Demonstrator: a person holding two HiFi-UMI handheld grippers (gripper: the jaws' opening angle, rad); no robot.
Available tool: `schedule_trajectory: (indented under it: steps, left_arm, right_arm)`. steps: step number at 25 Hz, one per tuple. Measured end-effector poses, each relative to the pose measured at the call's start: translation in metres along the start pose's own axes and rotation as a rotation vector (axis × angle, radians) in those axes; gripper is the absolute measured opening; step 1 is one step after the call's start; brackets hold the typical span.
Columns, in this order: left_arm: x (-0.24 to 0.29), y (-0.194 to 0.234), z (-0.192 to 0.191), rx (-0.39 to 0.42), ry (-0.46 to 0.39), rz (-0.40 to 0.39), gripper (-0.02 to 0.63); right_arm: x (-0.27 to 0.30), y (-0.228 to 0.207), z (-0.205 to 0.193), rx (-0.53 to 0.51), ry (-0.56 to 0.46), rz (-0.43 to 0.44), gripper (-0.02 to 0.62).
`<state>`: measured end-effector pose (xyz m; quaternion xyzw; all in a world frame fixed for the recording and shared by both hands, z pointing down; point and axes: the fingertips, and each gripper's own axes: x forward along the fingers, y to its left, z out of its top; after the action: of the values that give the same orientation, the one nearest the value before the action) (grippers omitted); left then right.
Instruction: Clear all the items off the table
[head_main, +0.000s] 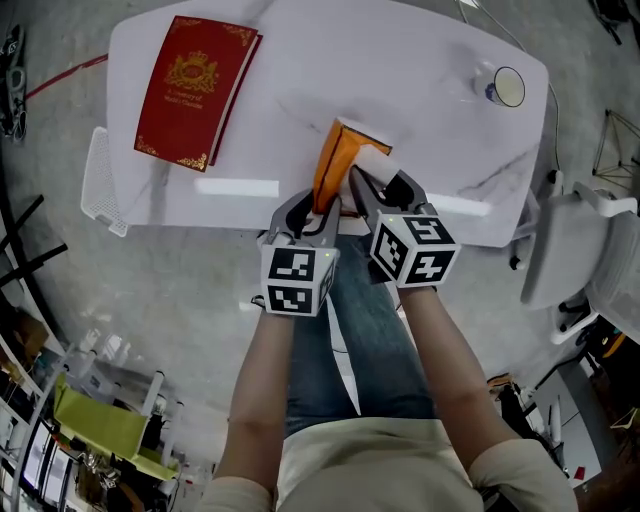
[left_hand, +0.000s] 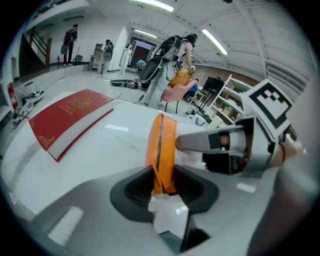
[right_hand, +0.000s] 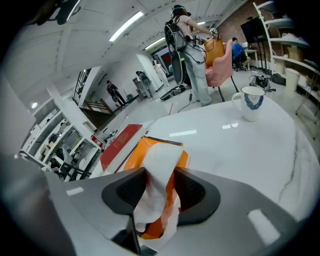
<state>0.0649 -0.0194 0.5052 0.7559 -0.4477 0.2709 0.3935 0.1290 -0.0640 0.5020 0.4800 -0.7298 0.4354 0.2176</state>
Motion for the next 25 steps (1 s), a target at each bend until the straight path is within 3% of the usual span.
schedule_trajectory:
  steps: [14,25]
  left_arm:
    - [-0.023,0.024,0.001,-0.013,-0.047,-0.014,0.123]
    - [-0.062,0.072,0.008,0.028,-0.052,-0.058,0.123]
  right_arm:
    - [0.001,0.037,0.004,-0.069,-0.031,-0.018,0.172]
    - [0.012,0.096,0.006,-0.047,-0.072,-0.059,0.169]
